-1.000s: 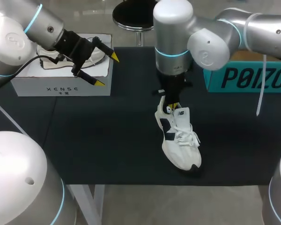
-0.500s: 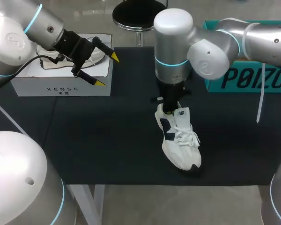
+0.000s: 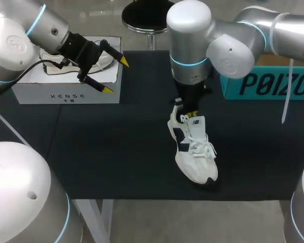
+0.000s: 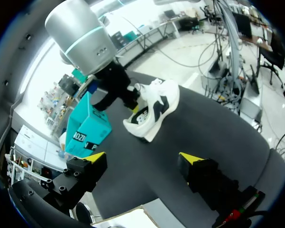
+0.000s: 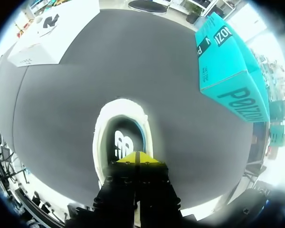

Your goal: Take the shoe out of the shoebox, open the shoe tongue, remove and reinsert the insole, then place the shoe into the shoebox

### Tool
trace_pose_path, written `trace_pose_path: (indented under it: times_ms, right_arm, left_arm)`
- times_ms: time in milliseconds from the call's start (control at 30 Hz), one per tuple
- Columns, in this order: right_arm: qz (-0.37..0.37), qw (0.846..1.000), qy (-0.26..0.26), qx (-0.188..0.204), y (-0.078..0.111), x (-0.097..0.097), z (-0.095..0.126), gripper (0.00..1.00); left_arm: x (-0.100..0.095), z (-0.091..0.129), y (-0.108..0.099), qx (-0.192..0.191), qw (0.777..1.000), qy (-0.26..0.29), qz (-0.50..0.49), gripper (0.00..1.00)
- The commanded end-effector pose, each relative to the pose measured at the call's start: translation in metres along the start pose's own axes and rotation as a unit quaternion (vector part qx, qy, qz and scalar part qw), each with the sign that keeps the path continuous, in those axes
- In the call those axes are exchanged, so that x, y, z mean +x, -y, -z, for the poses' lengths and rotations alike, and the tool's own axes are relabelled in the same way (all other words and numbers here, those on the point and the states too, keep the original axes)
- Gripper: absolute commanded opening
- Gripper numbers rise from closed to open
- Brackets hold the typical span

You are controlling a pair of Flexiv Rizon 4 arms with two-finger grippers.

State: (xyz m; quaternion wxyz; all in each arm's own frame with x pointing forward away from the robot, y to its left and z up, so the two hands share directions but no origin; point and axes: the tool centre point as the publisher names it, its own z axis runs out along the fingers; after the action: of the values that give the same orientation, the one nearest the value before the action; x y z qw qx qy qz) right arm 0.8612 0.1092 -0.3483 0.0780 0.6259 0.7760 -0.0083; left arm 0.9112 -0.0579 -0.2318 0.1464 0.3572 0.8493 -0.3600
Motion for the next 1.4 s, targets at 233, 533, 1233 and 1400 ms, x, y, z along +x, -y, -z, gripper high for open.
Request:
trace_pose_path:
  times_ms: [233, 533, 1233, 1400]
  right_arm:
    - [0.003, 1.000, -0.016, 0.003, -0.004, 0.006, -0.020, 0.00]
    - [0.011, 1.000, -0.016, 0.003, -0.012, 0.005, -0.024, 0.00]
    - [0.012, 1.000, -0.010, -0.003, -0.017, 0.000, -0.025, 0.00]
    - [0.011, 1.000, -0.014, 0.000, -0.013, 0.003, -0.035, 0.00]
  left_arm:
    - [-0.001, 0.000, 0.000, -0.001, 1.000, -0.002, 0.000, 1.00]
    - [-0.001, 0.000, 0.000, -0.001, 1.000, -0.002, 0.000, 1.00]
    - [-0.001, 0.000, 0.000, -0.001, 1.000, -0.002, 0.000, 1.00]
    - [-0.001, 0.000, 0.000, -0.001, 1.000, -0.002, 0.000, 1.00]
